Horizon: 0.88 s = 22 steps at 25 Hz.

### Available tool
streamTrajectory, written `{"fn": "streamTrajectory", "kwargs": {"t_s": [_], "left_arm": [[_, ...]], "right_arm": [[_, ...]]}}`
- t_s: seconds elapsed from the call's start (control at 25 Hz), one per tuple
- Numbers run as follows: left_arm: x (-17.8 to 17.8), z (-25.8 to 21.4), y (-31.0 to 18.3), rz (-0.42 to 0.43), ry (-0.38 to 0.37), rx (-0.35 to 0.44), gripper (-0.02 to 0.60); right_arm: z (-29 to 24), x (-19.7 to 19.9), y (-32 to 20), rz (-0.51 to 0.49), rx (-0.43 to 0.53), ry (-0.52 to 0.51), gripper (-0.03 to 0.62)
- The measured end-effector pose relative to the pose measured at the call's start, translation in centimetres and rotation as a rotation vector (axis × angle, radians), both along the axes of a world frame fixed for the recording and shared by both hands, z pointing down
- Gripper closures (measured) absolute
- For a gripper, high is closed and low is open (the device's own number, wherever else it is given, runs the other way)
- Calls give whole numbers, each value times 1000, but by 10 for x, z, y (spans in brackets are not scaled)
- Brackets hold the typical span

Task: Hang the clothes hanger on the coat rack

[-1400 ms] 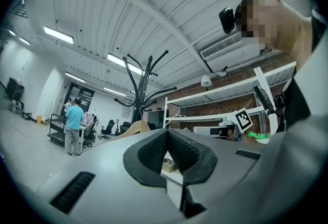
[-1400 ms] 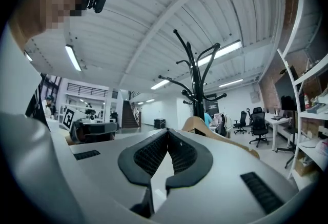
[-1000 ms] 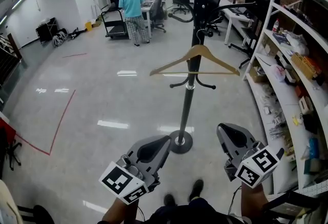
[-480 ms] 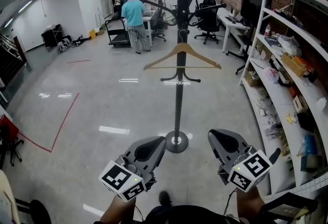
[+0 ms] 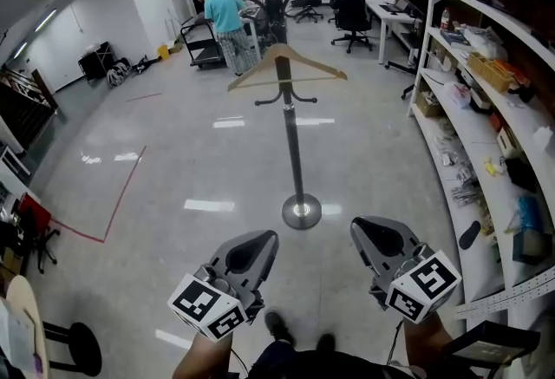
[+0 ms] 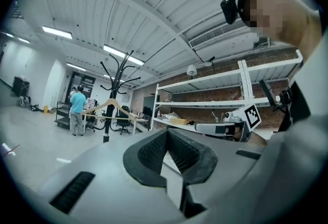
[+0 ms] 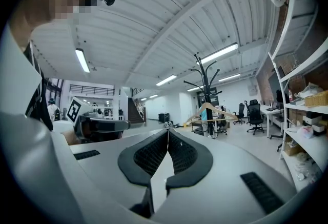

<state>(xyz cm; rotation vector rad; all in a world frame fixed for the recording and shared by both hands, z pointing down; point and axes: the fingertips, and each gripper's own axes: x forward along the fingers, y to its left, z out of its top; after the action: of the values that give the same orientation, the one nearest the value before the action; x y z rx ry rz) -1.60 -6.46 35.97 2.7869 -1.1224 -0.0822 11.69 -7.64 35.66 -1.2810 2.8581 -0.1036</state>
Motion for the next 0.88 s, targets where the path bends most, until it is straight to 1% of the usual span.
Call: {"fn": "streamTrajectory", "kwargs": {"t_s": [0.12,0.2,0.28,0.36,0.48,0.6,0.76,0.88], "left_arm": [[0,-2,19,-14,6,1,581],[-5,-4,29,-24,16,-1,581],[-11,-4,40,-22,28,-1,580],[-21,-2,54,-14,27,0,580],[-42,6,78,3,26,-14,581],[-68,10,102,19,23,-16,581],[-102,21,140,47,23,-29,581],[-115,32,164,75,26,-40,581]], "right_arm": [[-5,-1,17,-6,15,-4,586],[-11,-6,27,-16,42,15,586],[-15,-13,37,-24,64,40,586],[-15,-23,48,-21,59,41,586],[-8,-45,68,-2,26,22,586],[-5,-72,88,11,15,12,586],[5,-110,125,41,7,38,586],[14,-127,151,76,0,66,586]]}}
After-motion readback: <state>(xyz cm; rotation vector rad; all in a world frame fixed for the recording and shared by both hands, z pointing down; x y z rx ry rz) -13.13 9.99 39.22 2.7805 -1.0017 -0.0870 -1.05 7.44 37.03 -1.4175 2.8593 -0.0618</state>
